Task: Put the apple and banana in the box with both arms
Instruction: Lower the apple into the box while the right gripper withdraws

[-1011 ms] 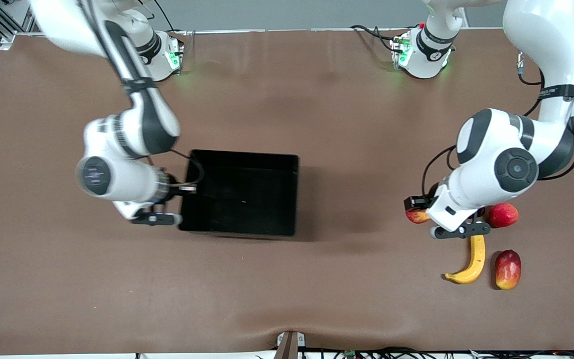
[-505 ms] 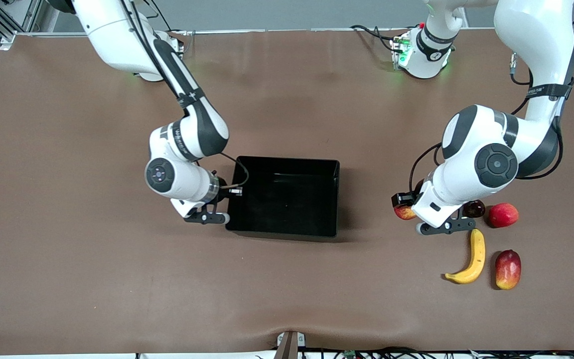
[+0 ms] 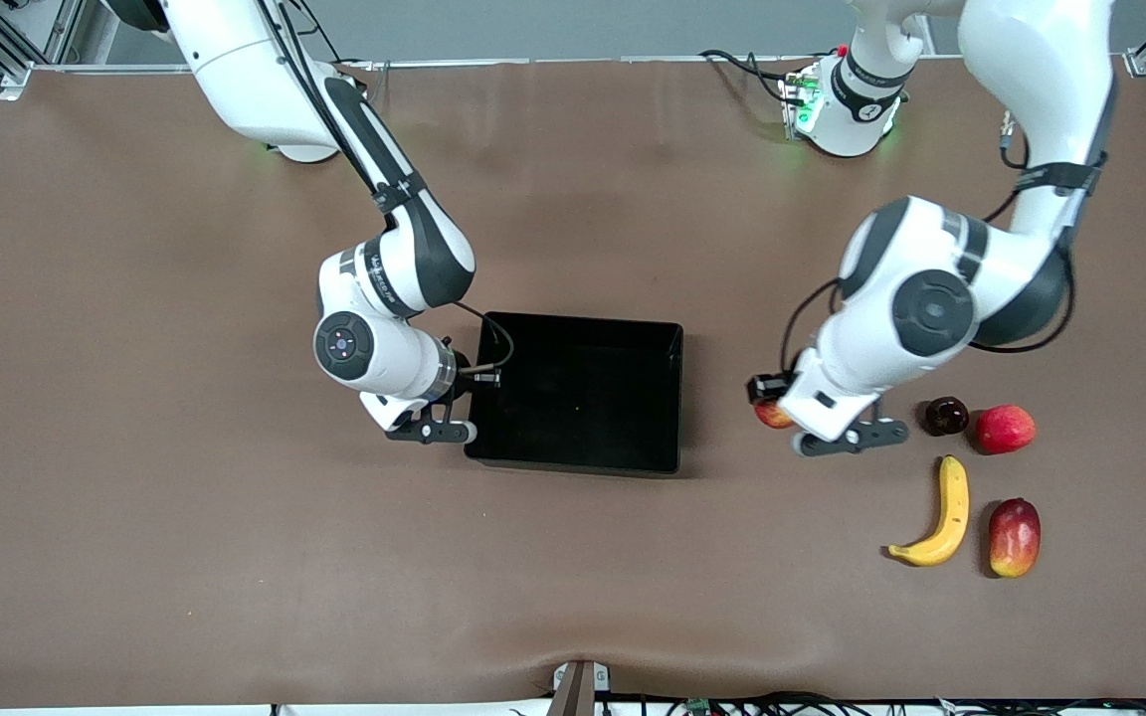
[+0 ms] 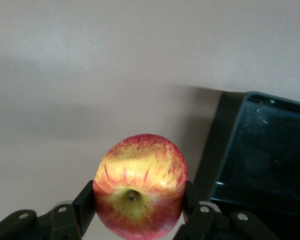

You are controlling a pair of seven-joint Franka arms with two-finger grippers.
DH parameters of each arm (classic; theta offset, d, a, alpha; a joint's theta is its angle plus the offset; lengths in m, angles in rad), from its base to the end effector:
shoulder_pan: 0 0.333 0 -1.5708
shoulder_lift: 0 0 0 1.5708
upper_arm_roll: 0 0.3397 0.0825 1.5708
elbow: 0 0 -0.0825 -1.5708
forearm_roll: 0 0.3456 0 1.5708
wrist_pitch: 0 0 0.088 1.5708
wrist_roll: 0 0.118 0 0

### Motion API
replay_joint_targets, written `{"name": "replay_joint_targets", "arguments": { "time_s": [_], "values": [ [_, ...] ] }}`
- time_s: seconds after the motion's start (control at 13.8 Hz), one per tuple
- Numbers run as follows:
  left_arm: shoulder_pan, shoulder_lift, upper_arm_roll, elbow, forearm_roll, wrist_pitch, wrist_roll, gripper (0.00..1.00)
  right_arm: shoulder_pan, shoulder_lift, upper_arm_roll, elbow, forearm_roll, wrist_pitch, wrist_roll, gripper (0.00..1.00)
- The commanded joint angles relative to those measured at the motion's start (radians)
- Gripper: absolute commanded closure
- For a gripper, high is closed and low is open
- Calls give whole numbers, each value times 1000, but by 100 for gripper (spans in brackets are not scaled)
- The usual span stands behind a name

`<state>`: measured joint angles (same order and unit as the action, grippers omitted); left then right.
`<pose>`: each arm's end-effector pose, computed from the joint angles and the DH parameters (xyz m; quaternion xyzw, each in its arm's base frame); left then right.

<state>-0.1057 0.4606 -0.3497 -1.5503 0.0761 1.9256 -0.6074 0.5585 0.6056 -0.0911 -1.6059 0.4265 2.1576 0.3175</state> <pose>0.5996 -0.2479 0.4171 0.9958 0.0762 -0.0457 0.0214 0.5859 0.3293 0.3061 -0.9879 0.0406 0.0781 0.1274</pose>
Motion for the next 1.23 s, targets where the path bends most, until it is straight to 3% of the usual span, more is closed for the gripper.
{"name": "replay_joint_targets", "arguments": {
  "time_s": [0.0,0.29,0.65,0.79,1.16],
  "values": [
    [-64,22,3,44,7,0,-98,100,-66,-35,-9,84,12,-144,11,0],
    [-184,104,12,114,10,58,-247,100,-153,-75,-85,244,-56,-505,6,0],
    [-290,193,20,154,72,110,-258,100,-176,-164,-203,286,-296,-602,-70,0],
    [-311,233,18,154,115,112,-253,100,-209,-165,-257,355,-292,-706,-81,0],
    [-356,317,20,154,171,113,-250,100,-325,-251,-278,382,-284,-763,-237,0]
  ]
}}
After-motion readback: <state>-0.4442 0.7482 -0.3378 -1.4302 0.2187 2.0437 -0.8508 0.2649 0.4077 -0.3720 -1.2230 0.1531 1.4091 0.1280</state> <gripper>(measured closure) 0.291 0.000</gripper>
